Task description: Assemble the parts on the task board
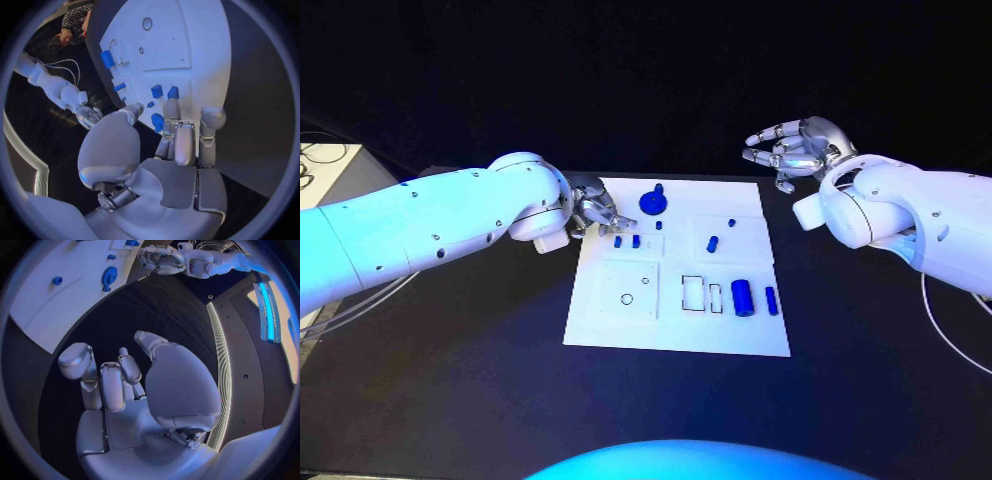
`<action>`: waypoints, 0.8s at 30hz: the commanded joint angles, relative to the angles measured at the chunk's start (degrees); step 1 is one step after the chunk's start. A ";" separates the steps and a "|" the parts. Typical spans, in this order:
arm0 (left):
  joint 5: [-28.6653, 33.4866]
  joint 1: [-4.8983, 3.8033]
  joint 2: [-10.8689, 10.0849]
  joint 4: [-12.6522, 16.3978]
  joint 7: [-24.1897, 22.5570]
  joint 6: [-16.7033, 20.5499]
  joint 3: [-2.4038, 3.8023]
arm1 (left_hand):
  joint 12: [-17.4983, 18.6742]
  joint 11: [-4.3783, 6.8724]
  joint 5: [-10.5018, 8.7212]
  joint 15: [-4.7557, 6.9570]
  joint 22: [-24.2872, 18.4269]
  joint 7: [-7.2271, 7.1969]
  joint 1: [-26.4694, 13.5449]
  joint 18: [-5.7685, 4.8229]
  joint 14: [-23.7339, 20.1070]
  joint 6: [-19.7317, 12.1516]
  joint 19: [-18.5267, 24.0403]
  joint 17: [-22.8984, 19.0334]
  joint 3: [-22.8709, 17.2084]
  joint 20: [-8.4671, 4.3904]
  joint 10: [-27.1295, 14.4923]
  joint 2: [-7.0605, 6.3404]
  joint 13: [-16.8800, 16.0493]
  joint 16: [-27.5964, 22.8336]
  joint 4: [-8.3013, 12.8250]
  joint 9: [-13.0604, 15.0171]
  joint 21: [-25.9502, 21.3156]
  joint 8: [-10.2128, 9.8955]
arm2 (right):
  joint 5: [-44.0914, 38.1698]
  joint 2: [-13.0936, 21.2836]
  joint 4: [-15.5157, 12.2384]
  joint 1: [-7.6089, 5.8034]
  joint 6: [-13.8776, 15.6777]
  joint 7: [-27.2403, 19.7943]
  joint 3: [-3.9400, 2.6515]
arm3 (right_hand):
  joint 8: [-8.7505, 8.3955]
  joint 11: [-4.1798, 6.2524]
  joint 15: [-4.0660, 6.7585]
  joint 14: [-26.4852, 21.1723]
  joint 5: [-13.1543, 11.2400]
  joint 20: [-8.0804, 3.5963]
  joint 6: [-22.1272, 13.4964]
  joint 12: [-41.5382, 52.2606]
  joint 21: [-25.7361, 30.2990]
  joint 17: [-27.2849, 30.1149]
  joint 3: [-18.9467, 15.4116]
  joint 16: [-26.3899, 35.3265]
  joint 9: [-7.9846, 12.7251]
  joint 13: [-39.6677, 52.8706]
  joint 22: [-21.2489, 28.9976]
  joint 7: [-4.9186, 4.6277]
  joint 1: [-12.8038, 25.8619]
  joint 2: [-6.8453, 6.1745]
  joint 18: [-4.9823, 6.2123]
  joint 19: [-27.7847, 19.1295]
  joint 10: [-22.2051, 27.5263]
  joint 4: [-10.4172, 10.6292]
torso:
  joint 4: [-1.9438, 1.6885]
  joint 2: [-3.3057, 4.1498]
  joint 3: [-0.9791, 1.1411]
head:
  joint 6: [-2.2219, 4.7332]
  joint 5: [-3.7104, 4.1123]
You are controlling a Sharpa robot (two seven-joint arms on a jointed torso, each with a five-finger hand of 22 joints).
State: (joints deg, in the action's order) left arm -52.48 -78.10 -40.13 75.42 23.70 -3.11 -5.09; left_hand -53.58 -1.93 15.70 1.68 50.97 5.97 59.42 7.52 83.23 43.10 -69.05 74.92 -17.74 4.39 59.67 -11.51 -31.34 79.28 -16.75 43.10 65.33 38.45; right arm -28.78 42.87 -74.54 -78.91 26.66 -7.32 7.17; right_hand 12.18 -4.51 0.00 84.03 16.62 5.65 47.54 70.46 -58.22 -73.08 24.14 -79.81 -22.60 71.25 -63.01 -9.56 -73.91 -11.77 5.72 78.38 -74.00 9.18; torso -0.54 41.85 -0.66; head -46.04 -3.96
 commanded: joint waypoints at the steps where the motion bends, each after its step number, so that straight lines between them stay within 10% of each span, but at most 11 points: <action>1: 8.37 -0.01 -0.07 0.04 -7.68 5.82 0.13 | 0.28 -0.94 0.04 -0.86 -5.75 1.10 0.57 1.36 -2.56 -2.03 3.82 -2.65 1.44 0.77 -2.11 0.51 0.36 -3.12 -0.03 -0.56 -4.48 -0.41 | 0.00 -0.04 0.09 0.03 -0.32 -0.25 -0.02 | 0.09 0.10 0.28 1.57 0.03 -0.20 -0.40 -0.24 0.12 0.05 0.22 0.37 -0.10 -0.05 0.06 0.00 0.47 -0.05 1.00 0.13 0.40 0.04 | 0.06 0.02 0.03 | 0.17 0.09; 5: 7.23 0.00 0.20 -0.31 -11.63 9.05 0.19 | 2.19 -2.57 0.42 -2.35 -14.60 2.69 5.05 2.92 -8.04 -5.62 9.34 -9.54 2.60 2.23 -7.09 1.18 2.14 -8.48 0.41 -2.45 -12.24 -1.42 | 0.00 0.01 0.08 0.04 -0.33 -0.24 -0.02 | 0.09 0.10 0.28 1.57 0.03 -0.20 -0.40 -0.24 0.12 0.05 0.22 0.37 -0.10 -0.05 0.06 0.00 0.47 -0.05 1.00 0.13 0.40 0.04 | -0.03 0.02 0.13 | 0.52 0.27; 12: -6.15 0.60 2.58 -1.46 -22.29 16.41 -0.85 | 10.82 -4.69 0.61 -4.19 -18.19 4.56 24.59 2.98 -23.44 -6.51 12.40 -26.88 -9.62 3.34 -14.73 -1.27 10.75 -22.48 5.60 -10.79 -18.48 -5.64 | 0.00 0.02 0.05 0.04 -0.24 -0.41 -0.02 | 0.12 0.10 0.28 1.59 0.06 -0.21 -0.52 -0.29 0.13 0.02 0.28 0.42 -0.09 -0.12 0.03 0.00 0.55 -0.06 0.96 0.23 0.44 0.06 | -0.01 0.10 0.02 | 1.50 0.46; 24: -25.05 2.37 7.88 -5.40 -29.08 23.09 -2.95 | 15.45 -5.25 -0.31 -4.47 -15.00 3.66 24.44 3.00 -23.26 -4.81 14.09 -29.88 -12.09 3.52 -17.66 -3.52 16.55 -21.75 9.93 -17.24 -14.55 -9.26 | 0.28 -0.19 0.32 0.07 0.63 -2.61 -0.01 | 0.84 0.30 0.48 -0.29 0.17 -0.36 -0.79 -12.68 9.96 5.82 1.64 5.59 -0.28 -12.04 7.68 0.15 0.43 -0.49 2.48 -2.65 8.49 -0.43 | 0.08 0.10 0.05 | 2.34 1.17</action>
State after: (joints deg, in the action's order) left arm -68.93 -75.80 -32.59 70.38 -2.07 16.79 -8.01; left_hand -38.39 -7.17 15.62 -2.38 35.92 9.92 83.78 9.90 59.87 38.32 -55.38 45.12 -29.88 7.88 42.38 -14.53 -14.88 57.30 -7.02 25.98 50.49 29.46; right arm -28.72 42.77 -74.26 -78.85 26.79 -8.02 7.19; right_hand 12.79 -4.39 0.23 83.80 16.62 5.26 46.93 58.67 -49.25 -67.90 25.49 -74.82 -22.80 60.09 -56.09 -9.33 -73.89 -11.78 7.73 76.04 -66.21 8.62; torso -0.42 41.95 -0.64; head -43.85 -2.98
